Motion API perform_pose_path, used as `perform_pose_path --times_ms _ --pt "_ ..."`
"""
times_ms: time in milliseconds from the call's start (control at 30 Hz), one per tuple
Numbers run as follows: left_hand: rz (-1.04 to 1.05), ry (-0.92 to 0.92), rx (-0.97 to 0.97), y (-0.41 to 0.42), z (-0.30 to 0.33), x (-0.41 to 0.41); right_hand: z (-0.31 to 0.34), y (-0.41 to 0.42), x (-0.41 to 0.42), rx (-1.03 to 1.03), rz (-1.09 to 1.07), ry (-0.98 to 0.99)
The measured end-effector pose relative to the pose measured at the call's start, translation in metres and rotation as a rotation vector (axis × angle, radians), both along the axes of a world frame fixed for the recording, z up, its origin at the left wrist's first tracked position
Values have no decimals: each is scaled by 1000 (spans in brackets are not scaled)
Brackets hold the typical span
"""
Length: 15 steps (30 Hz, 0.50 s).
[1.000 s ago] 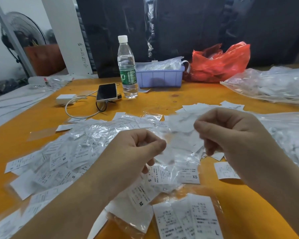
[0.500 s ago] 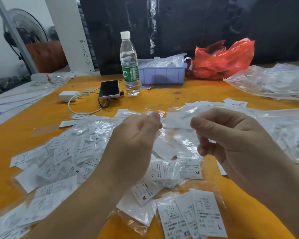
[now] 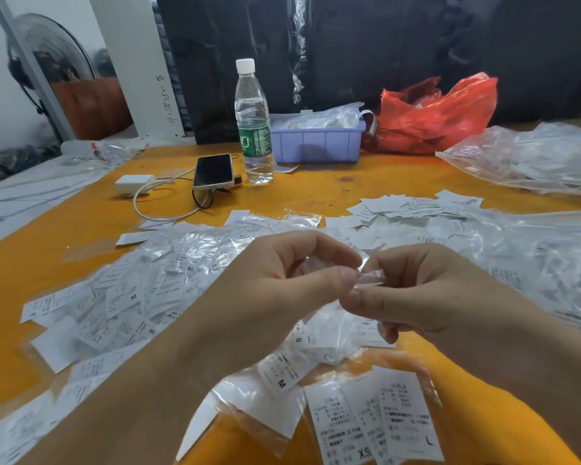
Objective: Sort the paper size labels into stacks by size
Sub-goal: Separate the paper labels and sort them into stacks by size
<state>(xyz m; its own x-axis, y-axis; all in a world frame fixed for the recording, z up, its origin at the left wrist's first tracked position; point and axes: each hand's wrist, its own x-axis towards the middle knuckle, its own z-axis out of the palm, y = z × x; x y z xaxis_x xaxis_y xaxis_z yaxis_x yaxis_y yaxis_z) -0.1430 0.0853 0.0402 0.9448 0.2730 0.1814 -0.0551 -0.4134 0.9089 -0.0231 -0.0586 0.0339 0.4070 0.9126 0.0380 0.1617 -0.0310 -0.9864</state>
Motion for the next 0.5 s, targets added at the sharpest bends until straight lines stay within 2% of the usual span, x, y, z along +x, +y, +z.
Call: perform_pose_path --times_ms 200,267,433,500 --pt "-1 -21 36 0 -2 4 -3 0 3 -51 -46 -75" --pt "7 -35 44 2 -3 3 -1 0 4 -45 -15 13" --pt "27 -56 -16 3 -4 3 0 1 9 13 26 409" --pt "11 -56 -29 2 -5 4 -1 0 9 20 79 463"
